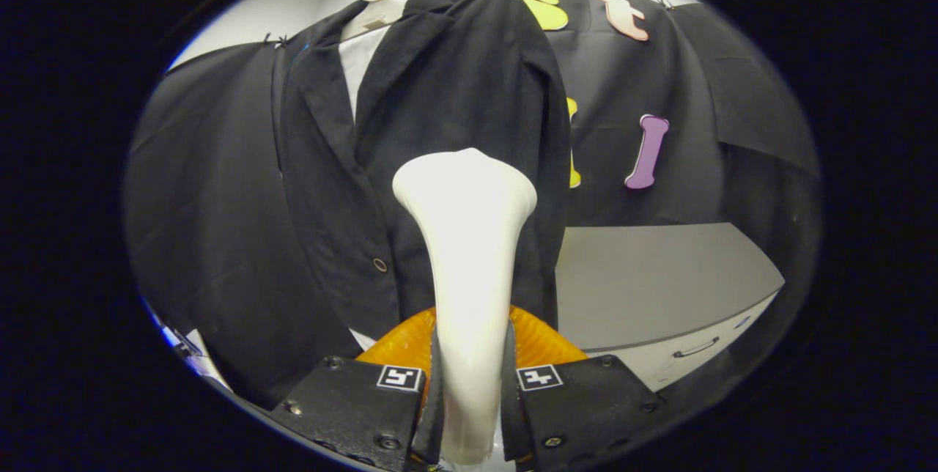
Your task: Iron the clothes twice with a garment steamer, once on the left side and once on the right side.
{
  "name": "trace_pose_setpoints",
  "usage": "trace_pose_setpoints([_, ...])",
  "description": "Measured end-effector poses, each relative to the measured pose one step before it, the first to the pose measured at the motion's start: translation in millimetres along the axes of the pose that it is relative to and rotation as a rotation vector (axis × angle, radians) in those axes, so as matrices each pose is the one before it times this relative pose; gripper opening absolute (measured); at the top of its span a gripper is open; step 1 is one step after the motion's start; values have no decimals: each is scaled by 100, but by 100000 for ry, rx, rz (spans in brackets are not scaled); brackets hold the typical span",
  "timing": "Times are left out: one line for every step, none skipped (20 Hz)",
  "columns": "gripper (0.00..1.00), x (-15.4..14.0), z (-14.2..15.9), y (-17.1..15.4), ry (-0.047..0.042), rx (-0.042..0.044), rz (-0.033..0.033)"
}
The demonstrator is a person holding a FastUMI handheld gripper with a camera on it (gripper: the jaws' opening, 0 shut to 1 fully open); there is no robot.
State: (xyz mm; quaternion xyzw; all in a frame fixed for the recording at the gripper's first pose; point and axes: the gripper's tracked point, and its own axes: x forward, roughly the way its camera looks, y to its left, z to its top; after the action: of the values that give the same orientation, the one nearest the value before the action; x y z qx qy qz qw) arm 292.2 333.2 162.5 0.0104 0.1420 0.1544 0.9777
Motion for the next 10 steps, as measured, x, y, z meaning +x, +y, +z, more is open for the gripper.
trace_pose_setpoints([34,114,-360,5,463,-157,-44])
trace_pose_setpoints([34,92,-411,-27,513,-80,-147])
trace_pose_setpoints([34,115,-334,-31,449,-18,27])
trace_pose_setpoints([34,62,-451,25,498,52,-112])
trace_pose_setpoints([34,82,-357,49,475,-149,-2])
trace_pose_setpoints([34,92,-443,-13,531,-209,-13])
trace_pose_setpoints([34,178,-378,25,530,-32,-182])
trace_pose_setpoints([34,61,-572,115,656,-183,80])
trace_pose_setpoints([34,76,-403,1,799,-63,-145])
trace_pose_setpoints([34,115,-596,-74,704,-24,-43])
